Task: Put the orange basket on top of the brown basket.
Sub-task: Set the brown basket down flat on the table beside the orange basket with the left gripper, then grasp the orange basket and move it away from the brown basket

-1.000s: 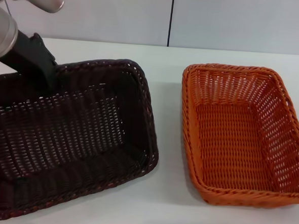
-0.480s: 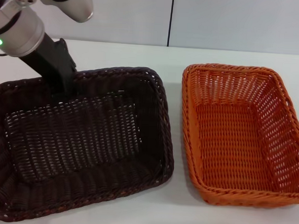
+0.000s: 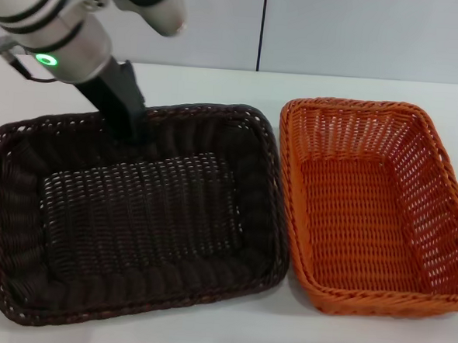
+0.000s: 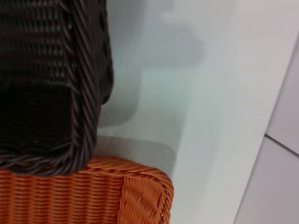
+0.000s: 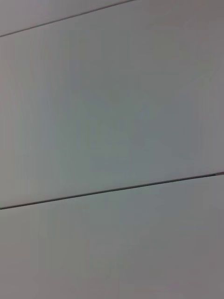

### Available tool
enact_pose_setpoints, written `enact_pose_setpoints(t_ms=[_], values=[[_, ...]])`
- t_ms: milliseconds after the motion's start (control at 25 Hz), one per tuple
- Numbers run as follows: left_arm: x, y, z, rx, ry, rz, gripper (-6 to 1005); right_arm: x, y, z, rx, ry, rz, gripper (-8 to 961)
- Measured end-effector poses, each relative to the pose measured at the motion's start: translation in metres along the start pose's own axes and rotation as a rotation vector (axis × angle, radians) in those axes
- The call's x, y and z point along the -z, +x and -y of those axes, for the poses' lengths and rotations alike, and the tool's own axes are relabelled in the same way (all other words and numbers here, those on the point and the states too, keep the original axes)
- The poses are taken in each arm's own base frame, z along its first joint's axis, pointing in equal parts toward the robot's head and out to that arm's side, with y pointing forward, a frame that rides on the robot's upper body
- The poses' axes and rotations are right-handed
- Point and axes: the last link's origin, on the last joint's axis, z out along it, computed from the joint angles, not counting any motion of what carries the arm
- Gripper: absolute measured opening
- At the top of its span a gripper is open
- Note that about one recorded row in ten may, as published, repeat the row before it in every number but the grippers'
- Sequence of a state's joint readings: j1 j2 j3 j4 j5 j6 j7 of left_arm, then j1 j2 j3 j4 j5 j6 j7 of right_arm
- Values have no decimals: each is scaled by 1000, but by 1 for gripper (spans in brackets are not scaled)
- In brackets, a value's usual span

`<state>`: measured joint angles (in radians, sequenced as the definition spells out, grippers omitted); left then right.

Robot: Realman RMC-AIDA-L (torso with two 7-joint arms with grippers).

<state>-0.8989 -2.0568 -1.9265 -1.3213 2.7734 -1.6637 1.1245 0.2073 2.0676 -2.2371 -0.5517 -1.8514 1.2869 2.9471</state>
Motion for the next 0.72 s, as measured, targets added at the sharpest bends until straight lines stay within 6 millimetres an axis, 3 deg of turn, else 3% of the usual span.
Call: enact_pose_setpoints(t_ms=[560, 720], values=[[-12, 32, 0, -107, 123, -31, 396, 1, 2, 5, 18, 5, -7, 775], [-7, 36, 5, -102, 190, -66, 586, 1, 2, 5, 20, 6, -9, 772]])
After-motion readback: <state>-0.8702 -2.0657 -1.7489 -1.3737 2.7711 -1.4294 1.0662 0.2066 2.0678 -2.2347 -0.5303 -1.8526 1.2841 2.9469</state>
